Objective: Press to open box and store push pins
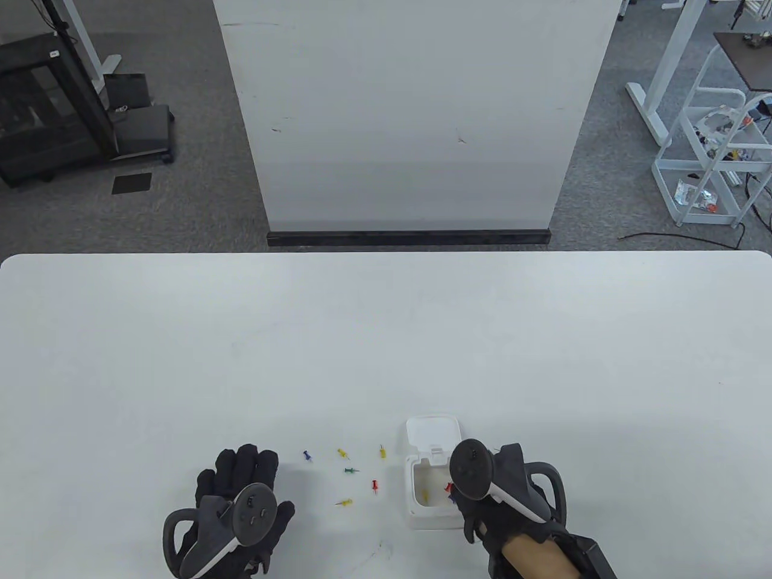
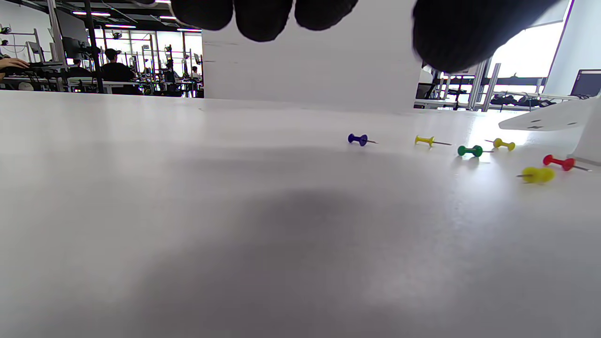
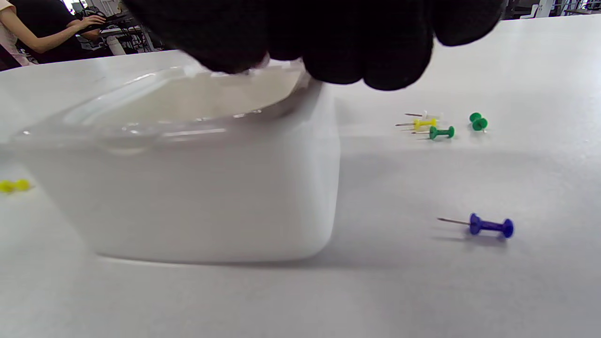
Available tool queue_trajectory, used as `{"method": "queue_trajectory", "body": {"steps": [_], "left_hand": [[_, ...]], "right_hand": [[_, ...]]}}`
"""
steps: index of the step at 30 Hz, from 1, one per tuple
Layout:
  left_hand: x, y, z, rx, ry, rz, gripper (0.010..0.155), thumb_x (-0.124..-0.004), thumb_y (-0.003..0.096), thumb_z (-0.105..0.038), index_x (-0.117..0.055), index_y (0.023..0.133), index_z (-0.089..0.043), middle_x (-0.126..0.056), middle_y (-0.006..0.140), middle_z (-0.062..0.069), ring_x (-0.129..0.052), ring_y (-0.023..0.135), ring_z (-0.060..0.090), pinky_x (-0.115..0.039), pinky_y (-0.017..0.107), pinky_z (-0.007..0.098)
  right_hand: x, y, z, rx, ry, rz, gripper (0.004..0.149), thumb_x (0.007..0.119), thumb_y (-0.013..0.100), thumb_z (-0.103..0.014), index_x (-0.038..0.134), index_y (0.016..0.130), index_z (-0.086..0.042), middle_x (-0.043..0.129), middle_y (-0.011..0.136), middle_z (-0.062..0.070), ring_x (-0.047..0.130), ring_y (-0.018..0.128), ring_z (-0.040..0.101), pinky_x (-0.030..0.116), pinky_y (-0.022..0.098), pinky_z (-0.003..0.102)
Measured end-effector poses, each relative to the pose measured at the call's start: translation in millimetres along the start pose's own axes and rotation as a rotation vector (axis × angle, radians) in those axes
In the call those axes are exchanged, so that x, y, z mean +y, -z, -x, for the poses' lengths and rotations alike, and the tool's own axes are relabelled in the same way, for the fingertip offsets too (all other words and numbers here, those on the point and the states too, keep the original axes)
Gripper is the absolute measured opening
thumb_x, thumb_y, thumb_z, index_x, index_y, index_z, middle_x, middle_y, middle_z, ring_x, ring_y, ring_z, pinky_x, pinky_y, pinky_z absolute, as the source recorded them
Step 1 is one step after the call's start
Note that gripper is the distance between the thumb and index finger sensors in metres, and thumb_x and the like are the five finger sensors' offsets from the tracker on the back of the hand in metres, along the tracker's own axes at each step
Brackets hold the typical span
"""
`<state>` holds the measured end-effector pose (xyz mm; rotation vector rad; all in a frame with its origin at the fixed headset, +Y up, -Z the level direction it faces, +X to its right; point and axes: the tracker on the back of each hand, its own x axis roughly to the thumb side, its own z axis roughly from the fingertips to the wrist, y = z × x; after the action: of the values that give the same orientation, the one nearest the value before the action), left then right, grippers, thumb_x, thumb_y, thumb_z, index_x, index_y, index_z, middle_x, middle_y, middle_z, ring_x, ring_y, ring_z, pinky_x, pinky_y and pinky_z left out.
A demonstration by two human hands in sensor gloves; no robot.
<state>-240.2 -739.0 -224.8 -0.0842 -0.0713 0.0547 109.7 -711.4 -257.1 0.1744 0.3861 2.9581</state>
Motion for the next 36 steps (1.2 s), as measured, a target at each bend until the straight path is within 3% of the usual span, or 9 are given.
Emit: {"method": "queue_trajectory", "body": {"steps": [11,15,21,23,26,36], "left_hand": [[0.1,-0.2,0.4,-0.001,-0.006,0.003,0.08,-0.069,0.0458,-0.06,-0.033,0.11,-0.027,-0.034,0.12,0.01,-0.035,0.11,0.044,-0.034,0.078,0.064],[-0.1,0.1,0.5,-0.001,-0.008,0.006,0.08,-0.069,0.0459,-0.06,-0.033,0.11,-0.027,-0.034,0.12,0.01,-0.035,0.11,0.044,-0.034,0.078,0.064],[-0.1,0.2,-0.4,-0.003,-0.004,0.008,0.08,-0.069,0.0457,-0.06,-0.033,0.11,-0.027,-0.034,0.12,0.01,-0.035,0.11,0.044,-0.034,0.078,0.064],[-0.3,0.2,-0.7,-0.004,-0.003,0.009,0.08,-0.069,0.0458,-0.06,-0.033,0.11,-0.027,-0.034,0.12,0.01,-0.035,0.11,0.044,-0.034,0.078,0.064],[-0.6,0.3,-0.9,-0.001,-0.001,0.012,0.08,-0.069,0.0457,-0.06,-0.033,0.11,-0.027,-0.034,0.12,0.01,-0.035,0.11,0.044,-0.035,0.078,0.064],[-0.3,1.0,-0.6,0.003,-0.002,0.017,0.08,-0.069,0.0458,-0.06,-0.033,0.11,-0.027,-0.034,0.12,0.01,-0.035,0.11,0.044,-0.034,0.078,0.064]], "right_hand": [[-5.3,0.0,23.8,0.04,0.02,0.008,0.046,0.081,0.048,-0.035,0.066,0.09,-0.024,0.08,0.086,0.004,0.082,0.076,0.036,0.063,0.068,0.058],[1.0,0.0,42.8,0.094,-0.022,-0.063,0.046,0.084,0.047,-0.033,0.07,0.09,-0.024,0.08,0.087,0.006,0.082,0.077,0.037,0.062,0.068,0.059],[30.4,1.5,59.6,0.151,-0.133,-0.225,0.054,0.087,0.046,-0.036,0.066,0.094,-0.024,0.077,0.091,0.006,0.079,0.081,0.038,0.06,0.07,0.06],[36.6,0.0,58.2,0.148,-0.165,-0.168,0.055,0.086,0.045,-0.037,0.063,0.093,-0.025,0.075,0.09,0.005,0.079,0.08,0.037,0.06,0.07,0.059],[41.6,-1.5,52.8,0.133,-0.217,-0.098,0.046,0.083,0.047,-0.034,0.067,0.089,-0.025,0.079,0.086,0.005,0.081,0.076,0.036,0.062,0.069,0.059],[44.7,-2.2,47.8,0.13,-0.265,-0.058,0.042,0.082,0.048,-0.034,0.069,0.087,-0.026,0.08,0.082,0.006,0.084,0.073,0.036,0.065,0.067,0.058]]}}
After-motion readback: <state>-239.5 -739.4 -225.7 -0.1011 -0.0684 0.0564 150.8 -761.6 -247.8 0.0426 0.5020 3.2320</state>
